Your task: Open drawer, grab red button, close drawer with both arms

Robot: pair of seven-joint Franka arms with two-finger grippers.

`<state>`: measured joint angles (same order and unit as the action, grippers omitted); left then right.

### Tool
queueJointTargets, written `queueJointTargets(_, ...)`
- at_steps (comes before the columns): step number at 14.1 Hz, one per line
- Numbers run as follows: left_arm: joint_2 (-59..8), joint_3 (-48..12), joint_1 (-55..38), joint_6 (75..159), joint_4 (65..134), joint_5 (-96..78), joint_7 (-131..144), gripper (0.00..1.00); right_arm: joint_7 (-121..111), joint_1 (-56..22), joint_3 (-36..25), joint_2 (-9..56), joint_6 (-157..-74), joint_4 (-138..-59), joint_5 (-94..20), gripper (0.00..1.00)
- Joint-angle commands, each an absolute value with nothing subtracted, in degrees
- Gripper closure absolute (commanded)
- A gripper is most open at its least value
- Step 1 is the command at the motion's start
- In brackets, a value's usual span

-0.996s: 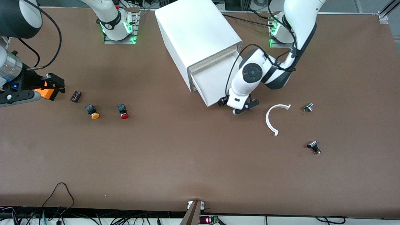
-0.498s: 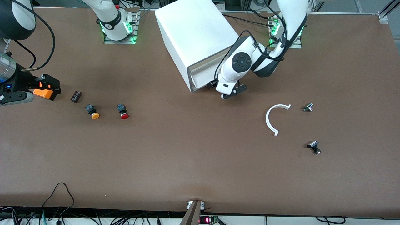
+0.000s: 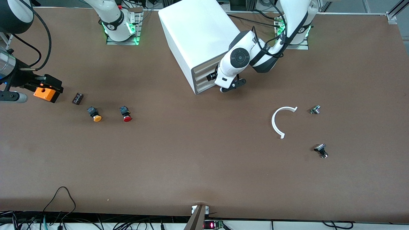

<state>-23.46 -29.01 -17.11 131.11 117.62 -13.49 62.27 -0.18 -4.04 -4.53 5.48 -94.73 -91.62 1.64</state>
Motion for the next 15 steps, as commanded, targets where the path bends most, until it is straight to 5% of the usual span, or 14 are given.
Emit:
queueJointTargets(1, -20.66, -26.47, -15.13, 130.17, 118.48, -15.03, 57.86, 0.0, -5.62, -3.08, -5.01, 5.19, -96.68, -91.94, 1.41, 0.0)
queueJointTargets(11, -11.44, -8.28, -8.79, 114.11, 109.26, -13.54, 21.04, 0.0, -3.78, -2.99, -5.45, 5.27, -96.15, -91.93, 1.23, 0.0)
queueJointTargets(15, -4.24, -6.86, -4.5, 109.34, 107.31, -3.44, 6.97, 0.0, -3.69, -3.08, -5.45, 5.27, -96.68, -91.76, 1.14, 0.0)
